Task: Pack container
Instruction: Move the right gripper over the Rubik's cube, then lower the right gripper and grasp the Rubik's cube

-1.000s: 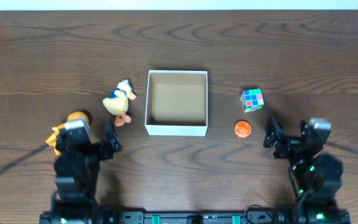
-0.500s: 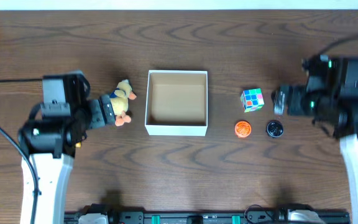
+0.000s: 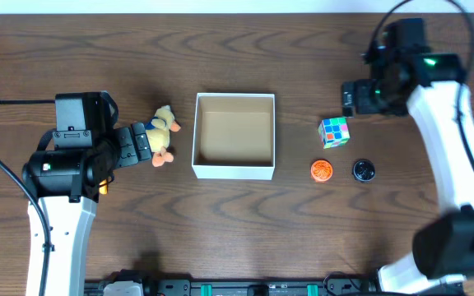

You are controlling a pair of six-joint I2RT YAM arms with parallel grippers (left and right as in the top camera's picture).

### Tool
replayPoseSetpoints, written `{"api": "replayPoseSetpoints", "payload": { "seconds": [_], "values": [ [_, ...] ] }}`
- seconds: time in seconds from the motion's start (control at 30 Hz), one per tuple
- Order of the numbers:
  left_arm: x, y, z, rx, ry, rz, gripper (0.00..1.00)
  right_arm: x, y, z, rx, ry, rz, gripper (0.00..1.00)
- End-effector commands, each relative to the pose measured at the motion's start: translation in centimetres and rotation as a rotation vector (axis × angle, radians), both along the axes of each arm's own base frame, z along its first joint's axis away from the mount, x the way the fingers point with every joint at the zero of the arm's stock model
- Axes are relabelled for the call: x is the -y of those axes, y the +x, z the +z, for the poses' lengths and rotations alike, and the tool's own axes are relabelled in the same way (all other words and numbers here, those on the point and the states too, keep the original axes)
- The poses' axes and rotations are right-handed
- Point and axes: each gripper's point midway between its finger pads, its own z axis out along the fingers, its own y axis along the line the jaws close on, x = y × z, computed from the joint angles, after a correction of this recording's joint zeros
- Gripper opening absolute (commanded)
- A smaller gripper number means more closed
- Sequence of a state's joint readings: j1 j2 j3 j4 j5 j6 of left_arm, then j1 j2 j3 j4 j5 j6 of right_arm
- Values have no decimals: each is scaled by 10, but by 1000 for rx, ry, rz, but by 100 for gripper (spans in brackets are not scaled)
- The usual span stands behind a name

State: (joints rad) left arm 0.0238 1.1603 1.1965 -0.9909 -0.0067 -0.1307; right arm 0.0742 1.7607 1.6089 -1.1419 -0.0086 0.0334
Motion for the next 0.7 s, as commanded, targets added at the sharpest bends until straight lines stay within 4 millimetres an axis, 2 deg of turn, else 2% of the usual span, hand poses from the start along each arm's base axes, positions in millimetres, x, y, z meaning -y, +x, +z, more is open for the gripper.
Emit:
{"api": "replayPoseSetpoints", "payload": {
  "seconds": [0.0, 0.17, 0.3, 0.47, 0.67],
  "values": [
    [-2, 2, 6, 14, 7, 3, 98, -10, 6, -27, -67, 9, 20, 99],
    [-2, 2, 6, 14, 6, 2, 98, -18, 12, -71, -158, 1, 35, 99],
    [-2, 2, 6, 14, 6, 3, 98, -25, 12, -94, -203, 6, 52, 99],
    [-2, 2, 6, 12, 6, 3, 98, -34, 10, -113, -244, -1, 73, 99],
    [-2, 3, 4, 7, 6, 2, 98, -38, 10, -127, -269, -3, 81, 99]
  ]
}}
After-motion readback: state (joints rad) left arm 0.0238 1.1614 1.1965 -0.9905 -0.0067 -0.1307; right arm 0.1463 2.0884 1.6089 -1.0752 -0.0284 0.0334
